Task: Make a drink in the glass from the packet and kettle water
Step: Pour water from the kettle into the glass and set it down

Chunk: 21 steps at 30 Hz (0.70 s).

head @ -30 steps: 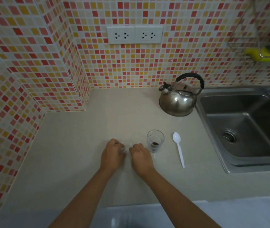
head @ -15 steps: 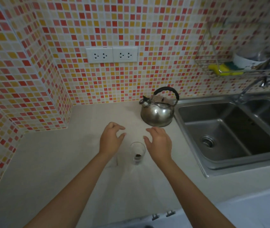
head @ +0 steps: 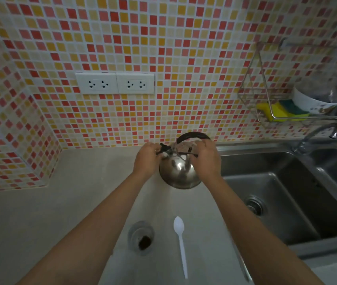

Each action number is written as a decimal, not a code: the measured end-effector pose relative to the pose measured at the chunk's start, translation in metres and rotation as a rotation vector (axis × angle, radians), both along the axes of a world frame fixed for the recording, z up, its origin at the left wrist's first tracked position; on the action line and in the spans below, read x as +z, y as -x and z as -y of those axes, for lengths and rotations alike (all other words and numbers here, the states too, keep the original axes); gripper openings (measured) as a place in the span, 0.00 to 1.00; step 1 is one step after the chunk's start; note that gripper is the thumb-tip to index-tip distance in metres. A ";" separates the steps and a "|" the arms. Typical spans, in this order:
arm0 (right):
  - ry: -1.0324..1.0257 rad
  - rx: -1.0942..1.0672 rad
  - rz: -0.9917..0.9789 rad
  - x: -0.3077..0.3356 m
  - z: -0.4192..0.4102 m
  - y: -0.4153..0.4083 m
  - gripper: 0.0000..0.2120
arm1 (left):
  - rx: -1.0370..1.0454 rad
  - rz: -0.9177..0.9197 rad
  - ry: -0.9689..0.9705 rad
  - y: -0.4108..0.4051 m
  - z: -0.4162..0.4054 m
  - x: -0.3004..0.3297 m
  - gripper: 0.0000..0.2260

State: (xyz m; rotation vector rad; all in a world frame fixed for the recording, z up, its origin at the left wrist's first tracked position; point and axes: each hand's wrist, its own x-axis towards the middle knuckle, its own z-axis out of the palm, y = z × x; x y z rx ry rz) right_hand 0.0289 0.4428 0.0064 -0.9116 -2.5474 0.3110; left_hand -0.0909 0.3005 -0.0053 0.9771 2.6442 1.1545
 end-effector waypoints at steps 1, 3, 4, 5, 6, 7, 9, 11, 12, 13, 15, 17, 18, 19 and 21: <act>-0.015 0.015 0.008 -0.001 -0.009 0.007 0.22 | 0.000 0.009 0.002 0.005 -0.009 0.000 0.12; -0.046 0.047 0.043 -0.001 -0.024 0.019 0.24 | 0.003 0.022 0.034 0.012 -0.025 0.001 0.15; -0.070 0.069 0.074 -0.001 -0.031 0.025 0.25 | 0.008 0.032 0.052 0.015 -0.031 0.001 0.16; -0.094 0.092 0.107 -0.001 -0.038 0.030 0.25 | 0.014 0.049 0.062 0.018 -0.035 0.000 0.18; -0.108 0.112 0.135 -0.001 -0.045 0.035 0.24 | 0.022 0.065 0.072 0.021 -0.039 0.000 0.18; -0.101 0.126 0.151 0.000 -0.051 0.040 0.23 | 0.028 0.076 0.082 0.023 -0.042 -0.002 0.18; -0.032 0.146 0.161 0.002 -0.058 0.049 0.21 | 0.043 0.096 0.099 0.025 -0.046 -0.004 0.17; 0.019 0.154 0.150 0.003 -0.062 0.056 0.18 | 0.066 0.124 0.087 0.026 -0.048 -0.007 0.14; 0.049 0.156 0.138 0.004 -0.064 0.058 0.16 | 0.076 0.144 0.070 0.026 -0.049 -0.008 0.13; 0.094 0.164 0.126 0.005 -0.066 0.060 0.14 | 0.089 0.163 0.056 0.025 -0.050 -0.008 0.13; 0.205 0.203 0.104 0.007 -0.070 0.061 0.11 | 0.110 0.189 0.043 0.024 -0.050 -0.007 0.14; 0.305 0.228 0.059 0.008 -0.071 0.058 0.09 | 0.112 0.205 0.036 0.024 -0.049 -0.006 0.14; 0.344 0.226 0.031 0.009 -0.071 0.056 0.09 | 0.110 0.204 0.033 0.023 -0.048 -0.005 0.15; 0.376 0.221 0.006 0.009 -0.069 0.053 0.09 | 0.108 0.206 0.030 0.023 -0.047 -0.004 0.16; 0.422 0.223 -0.027 0.011 -0.066 0.048 0.09 | 0.102 0.217 0.031 0.023 -0.044 -0.003 0.17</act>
